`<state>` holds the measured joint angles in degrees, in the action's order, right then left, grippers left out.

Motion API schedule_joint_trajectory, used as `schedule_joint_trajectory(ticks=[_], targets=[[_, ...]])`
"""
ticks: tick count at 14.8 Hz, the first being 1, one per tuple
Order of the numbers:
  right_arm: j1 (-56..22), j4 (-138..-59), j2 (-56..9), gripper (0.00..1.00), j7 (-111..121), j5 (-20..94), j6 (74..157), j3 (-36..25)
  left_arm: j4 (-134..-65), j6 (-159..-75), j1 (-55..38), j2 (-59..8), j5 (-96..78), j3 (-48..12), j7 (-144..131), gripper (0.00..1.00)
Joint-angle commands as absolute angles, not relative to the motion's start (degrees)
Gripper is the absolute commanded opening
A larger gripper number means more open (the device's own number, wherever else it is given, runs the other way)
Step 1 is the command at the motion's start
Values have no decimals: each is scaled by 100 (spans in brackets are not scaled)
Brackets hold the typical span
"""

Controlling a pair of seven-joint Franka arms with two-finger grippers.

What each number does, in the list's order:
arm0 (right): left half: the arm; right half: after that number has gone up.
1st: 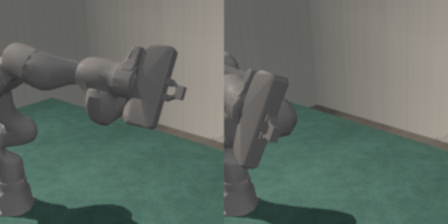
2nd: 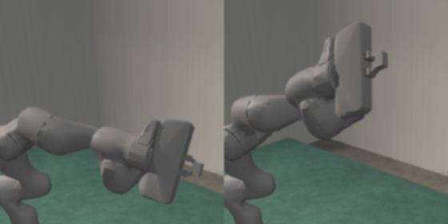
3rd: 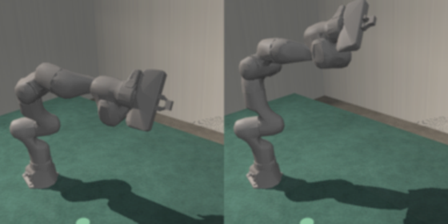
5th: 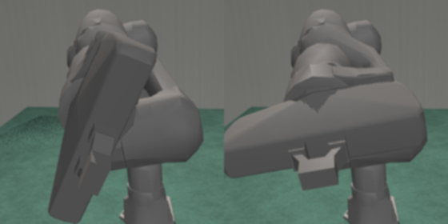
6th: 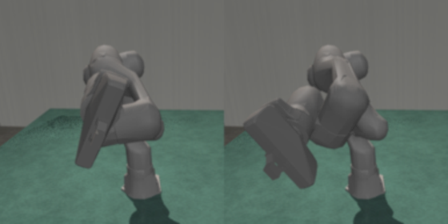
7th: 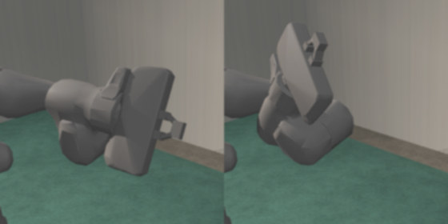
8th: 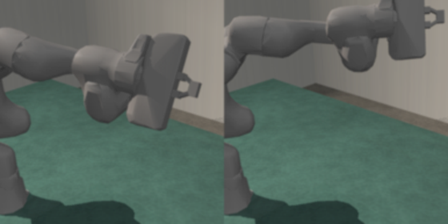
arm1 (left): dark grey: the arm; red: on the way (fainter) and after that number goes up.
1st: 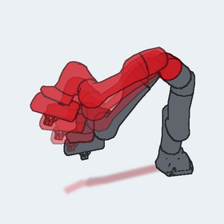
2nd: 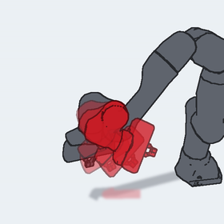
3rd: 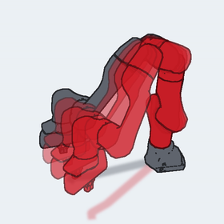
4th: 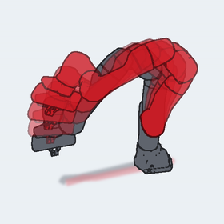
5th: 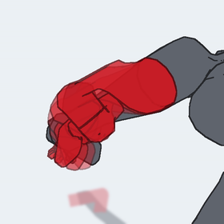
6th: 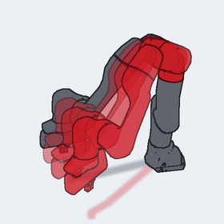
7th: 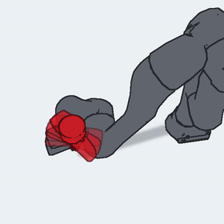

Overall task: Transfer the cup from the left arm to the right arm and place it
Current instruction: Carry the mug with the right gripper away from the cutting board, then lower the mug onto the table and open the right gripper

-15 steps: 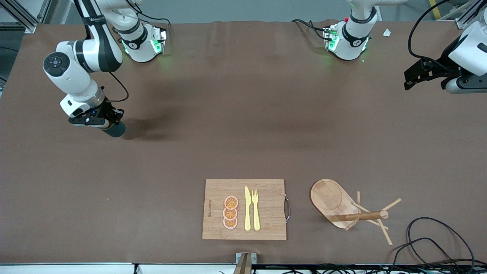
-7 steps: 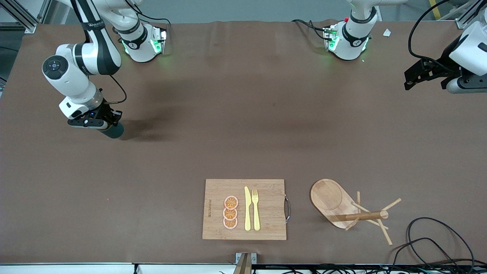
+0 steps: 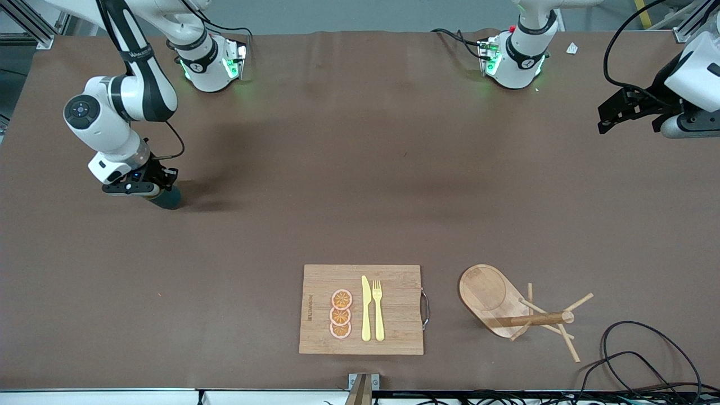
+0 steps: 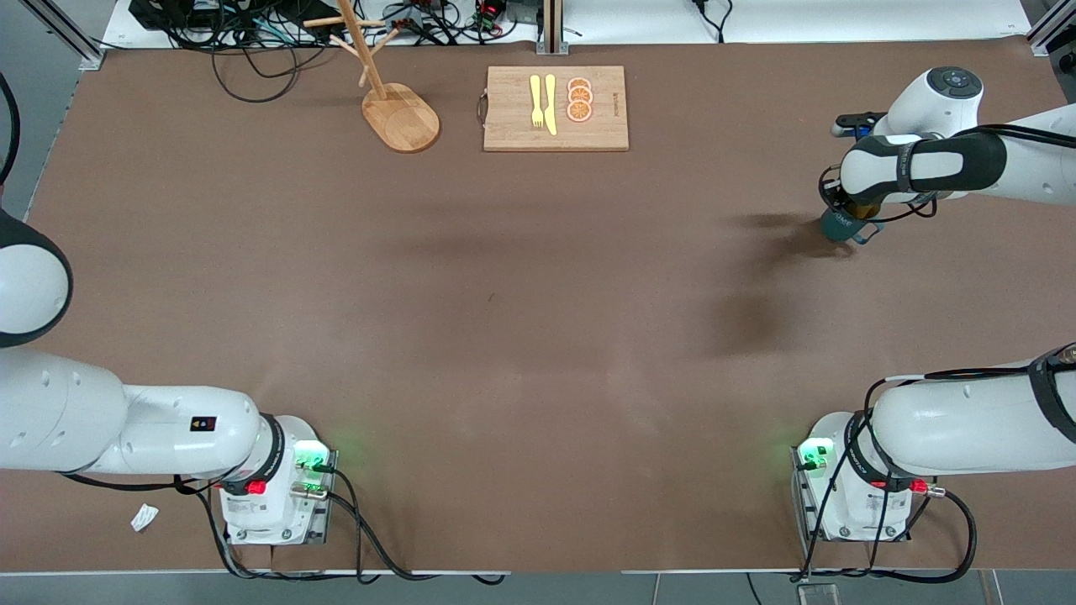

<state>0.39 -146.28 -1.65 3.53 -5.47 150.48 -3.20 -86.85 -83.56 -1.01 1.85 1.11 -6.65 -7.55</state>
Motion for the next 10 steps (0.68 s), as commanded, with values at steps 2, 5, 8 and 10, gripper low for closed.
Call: schedule_joint_trajectory(ticks=[2, 5, 8, 10], targets=[[106, -14713, -132, 0, 1123, -563, 15117, -272, -8648, -8358, -70, 237, 123, -694, -809, 100], [123, -14678, -176, 0, 2464, -571, 15082, -272, -8631, -8350, -62, 255, 123, -659, -791, 100], [141, -14582, -298, 0, 4160, -597, 15082, -281, -8622, -8358, -53, 246, 71, -642, -782, 100], [219, -14485, -430, 0, 4691, -606, 15091, -281, -8622, -8358, -53, 229, 79, -642, -782, 100]])
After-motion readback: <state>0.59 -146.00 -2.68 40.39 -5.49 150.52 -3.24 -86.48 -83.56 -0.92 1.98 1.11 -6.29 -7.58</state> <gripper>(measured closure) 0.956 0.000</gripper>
